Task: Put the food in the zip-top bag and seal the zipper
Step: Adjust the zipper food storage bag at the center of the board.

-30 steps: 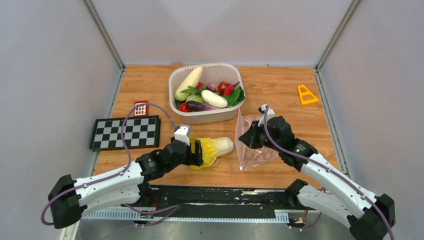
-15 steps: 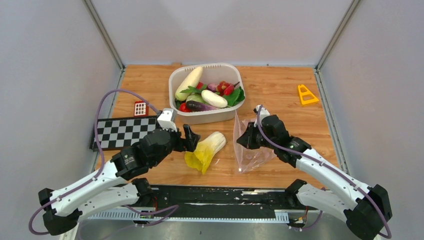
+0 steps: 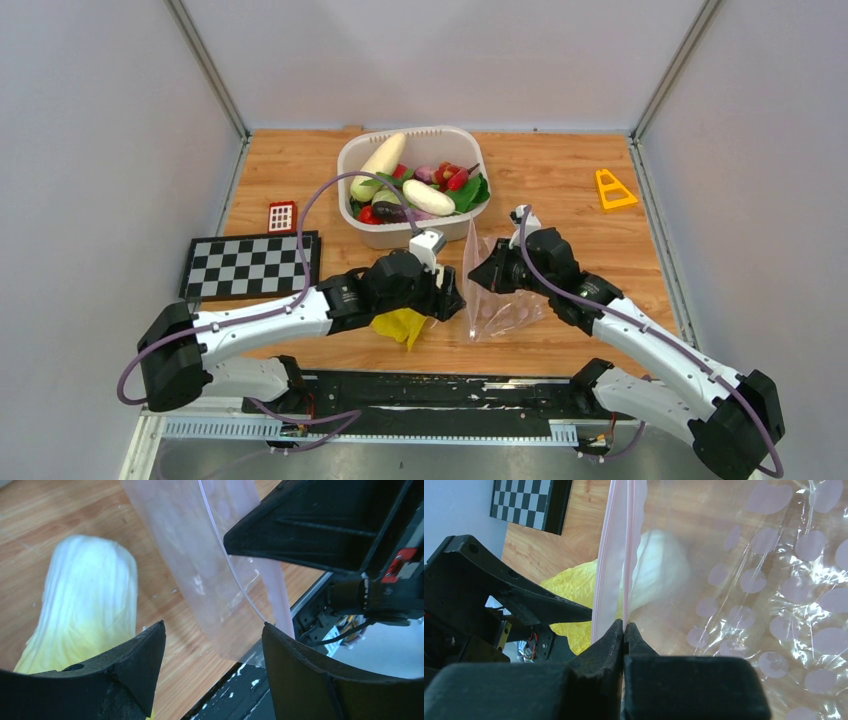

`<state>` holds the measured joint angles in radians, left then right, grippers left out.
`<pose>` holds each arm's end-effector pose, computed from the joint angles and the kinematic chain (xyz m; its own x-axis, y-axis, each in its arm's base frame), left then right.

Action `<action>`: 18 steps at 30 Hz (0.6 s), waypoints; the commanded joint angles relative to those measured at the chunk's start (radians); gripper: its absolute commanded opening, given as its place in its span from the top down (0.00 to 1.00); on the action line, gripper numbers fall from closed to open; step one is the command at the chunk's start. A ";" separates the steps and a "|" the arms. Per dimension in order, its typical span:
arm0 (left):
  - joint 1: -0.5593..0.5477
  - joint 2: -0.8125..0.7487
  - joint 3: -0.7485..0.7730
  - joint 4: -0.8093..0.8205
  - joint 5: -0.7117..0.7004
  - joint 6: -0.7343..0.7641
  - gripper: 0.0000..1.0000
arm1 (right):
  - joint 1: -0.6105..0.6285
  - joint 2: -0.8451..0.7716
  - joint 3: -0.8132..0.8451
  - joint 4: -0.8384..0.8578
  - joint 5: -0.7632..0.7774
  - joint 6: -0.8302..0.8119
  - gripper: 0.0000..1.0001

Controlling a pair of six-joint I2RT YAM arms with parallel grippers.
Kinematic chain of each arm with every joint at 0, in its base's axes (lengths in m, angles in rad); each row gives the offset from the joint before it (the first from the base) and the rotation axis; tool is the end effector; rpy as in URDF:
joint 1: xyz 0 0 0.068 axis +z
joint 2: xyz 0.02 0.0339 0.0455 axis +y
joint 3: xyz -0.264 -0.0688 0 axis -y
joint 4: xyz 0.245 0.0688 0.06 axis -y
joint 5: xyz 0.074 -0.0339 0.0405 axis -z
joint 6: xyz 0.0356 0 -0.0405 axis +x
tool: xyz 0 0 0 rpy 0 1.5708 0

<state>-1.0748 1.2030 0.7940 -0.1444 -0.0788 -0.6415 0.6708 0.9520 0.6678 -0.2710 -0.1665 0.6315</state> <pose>0.1295 -0.2334 0.2599 -0.7060 0.0512 -0.7064 0.5273 0.7039 -0.4759 0.1621 0.1361 0.2599 -0.7603 0.1399 -0.6343 -0.3401 0.7463 0.5722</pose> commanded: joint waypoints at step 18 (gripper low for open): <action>-0.001 0.068 0.051 0.197 -0.031 -0.052 0.55 | -0.001 -0.057 0.000 0.042 -0.003 0.028 1.00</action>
<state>-1.0748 1.2354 0.7956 0.0338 -0.0765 -0.6910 0.6708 0.9180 0.6598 -0.2707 -0.1589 0.6472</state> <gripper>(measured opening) 0.467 0.015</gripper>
